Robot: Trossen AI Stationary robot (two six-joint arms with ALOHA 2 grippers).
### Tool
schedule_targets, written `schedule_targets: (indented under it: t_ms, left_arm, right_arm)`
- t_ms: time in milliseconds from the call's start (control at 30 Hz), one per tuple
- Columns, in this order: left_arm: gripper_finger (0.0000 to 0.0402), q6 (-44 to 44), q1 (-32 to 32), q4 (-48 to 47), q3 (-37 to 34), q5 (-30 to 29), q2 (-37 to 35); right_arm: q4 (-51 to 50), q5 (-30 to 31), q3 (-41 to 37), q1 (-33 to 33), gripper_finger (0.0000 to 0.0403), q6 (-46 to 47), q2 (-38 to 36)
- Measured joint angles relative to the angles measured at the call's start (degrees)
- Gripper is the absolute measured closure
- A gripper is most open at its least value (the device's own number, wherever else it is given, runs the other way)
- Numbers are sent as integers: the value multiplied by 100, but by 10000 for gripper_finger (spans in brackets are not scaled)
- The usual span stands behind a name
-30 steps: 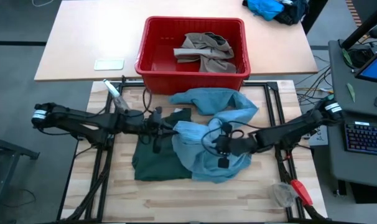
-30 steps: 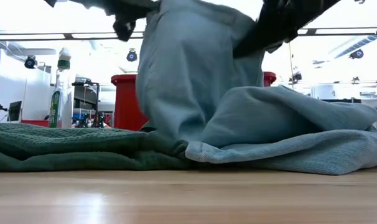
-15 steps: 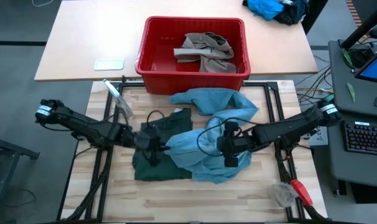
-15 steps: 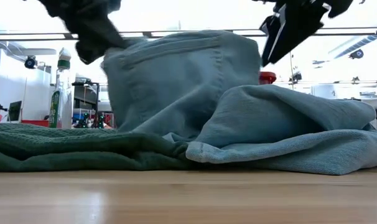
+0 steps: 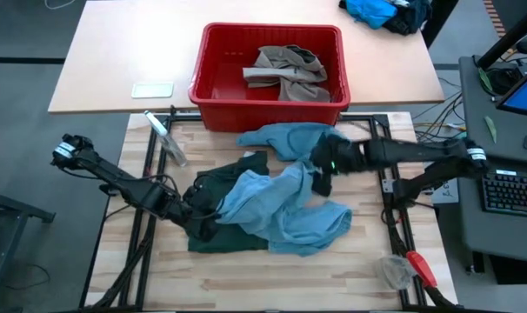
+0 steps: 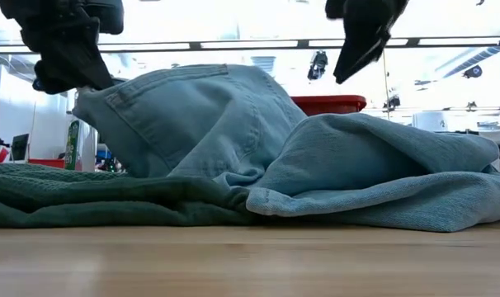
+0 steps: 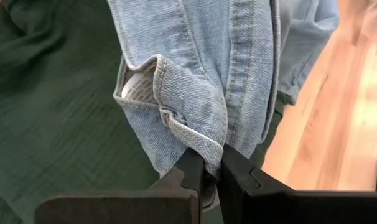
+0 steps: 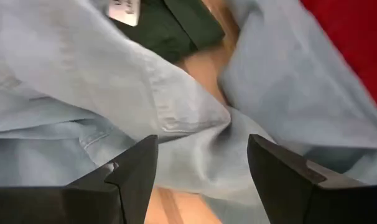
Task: Fold Laundry from Bin
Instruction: Fold the blue jeans
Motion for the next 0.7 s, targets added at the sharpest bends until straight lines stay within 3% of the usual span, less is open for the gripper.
schedule_targets:
  t_ms: [100, 233, 500, 600, 700]
  left_arm:
    - [397, 4, -21, 11, 0, 159, 12]
    - [396, 124, -45, 27, 0, 348, 148]
    - [396, 197, -45, 40, 0, 384, 483]
    - [395, 268, -45, 35, 0, 383, 535]
    - [395, 321, -50, 20, 0, 299, 540]
  right_arm:
    - [-8, -647, 0, -700, 162, -125, 189]
    - [-28, -968, 0, -1321, 161, -179, 670]
    - [-204, -1298, 68, -1703, 173, -642, 1724]
    - [-347, -1388, 255, -1707, 193, -667, 2034]
    - [-550, -1405, 448, -1676, 247, -811, 2181]
